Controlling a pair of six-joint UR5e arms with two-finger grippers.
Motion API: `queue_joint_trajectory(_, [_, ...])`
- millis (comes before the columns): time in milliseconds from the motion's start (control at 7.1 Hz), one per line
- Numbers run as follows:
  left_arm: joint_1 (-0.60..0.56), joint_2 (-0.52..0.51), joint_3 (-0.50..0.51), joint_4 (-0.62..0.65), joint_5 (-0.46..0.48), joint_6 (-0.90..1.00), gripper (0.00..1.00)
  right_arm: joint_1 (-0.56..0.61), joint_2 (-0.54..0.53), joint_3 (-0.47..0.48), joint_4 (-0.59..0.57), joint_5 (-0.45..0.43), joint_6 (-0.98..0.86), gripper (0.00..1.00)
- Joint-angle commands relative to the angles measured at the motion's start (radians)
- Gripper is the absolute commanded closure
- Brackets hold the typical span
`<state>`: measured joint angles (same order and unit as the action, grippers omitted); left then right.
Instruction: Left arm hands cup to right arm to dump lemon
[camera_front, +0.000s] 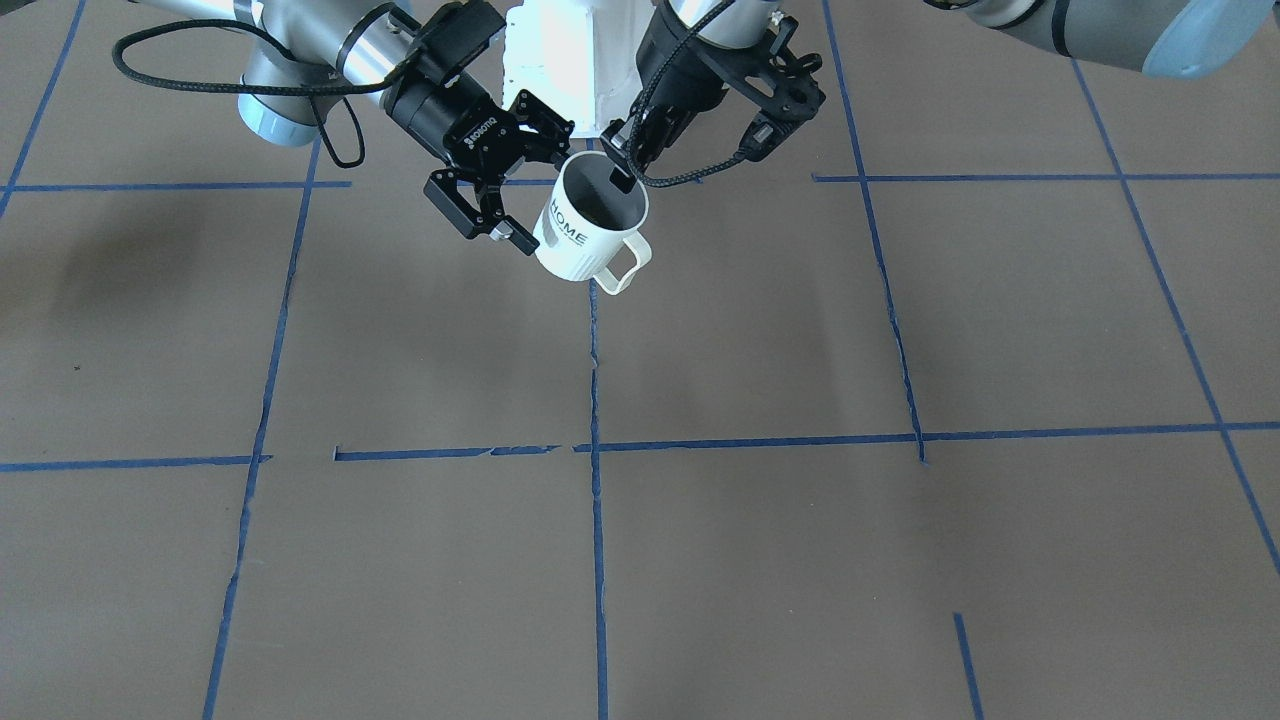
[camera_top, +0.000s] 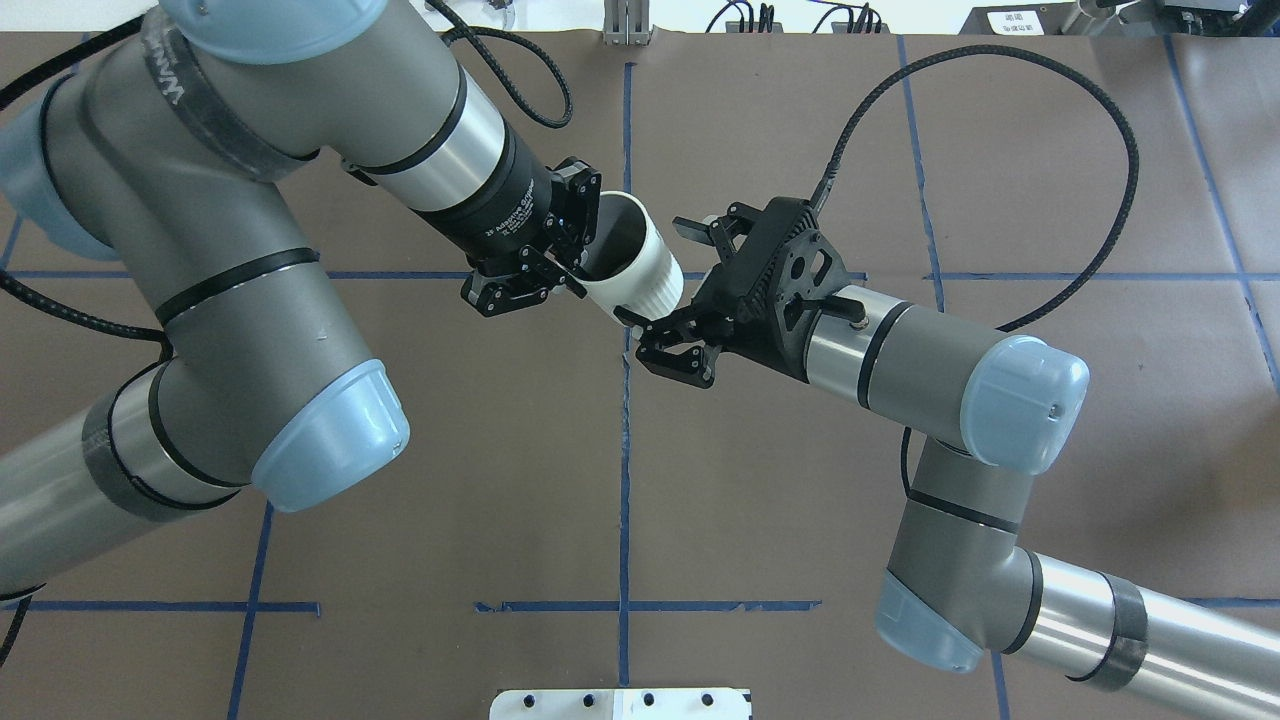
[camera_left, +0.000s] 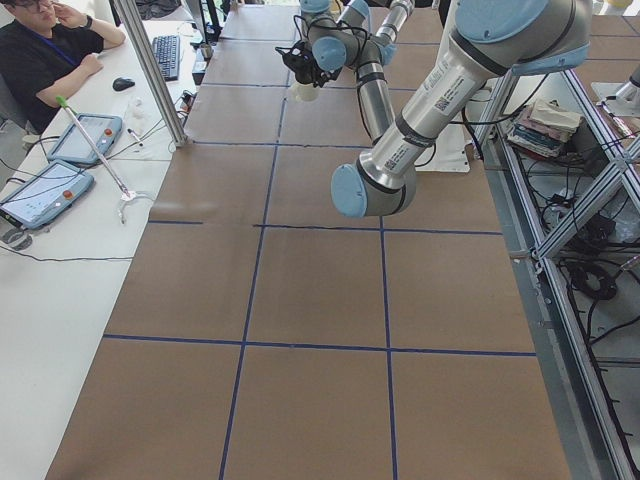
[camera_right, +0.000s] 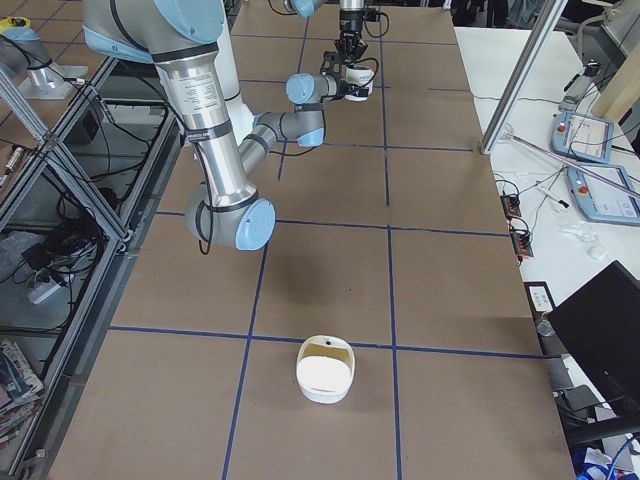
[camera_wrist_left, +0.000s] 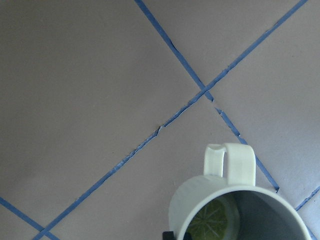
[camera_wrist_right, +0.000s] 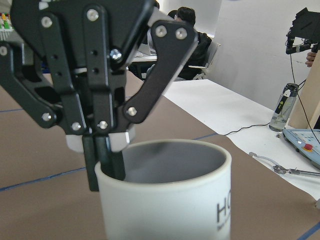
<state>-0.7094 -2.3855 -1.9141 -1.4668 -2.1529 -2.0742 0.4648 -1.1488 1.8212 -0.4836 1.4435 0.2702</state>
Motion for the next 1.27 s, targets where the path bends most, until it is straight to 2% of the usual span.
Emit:
queue_joint_trajectory(0, [0.001,-0.009,0.000,-0.001,-0.002,-0.001,0.97,0.000,0.000,-0.002,0.000,0.000,0.000,0.01])
queue_joint_trajectory(1126, [0.004,-0.024,-0.005,-0.015,-0.002,-0.009,0.97,0.000,0.001,0.000,0.000,0.000,0.001,0.01])
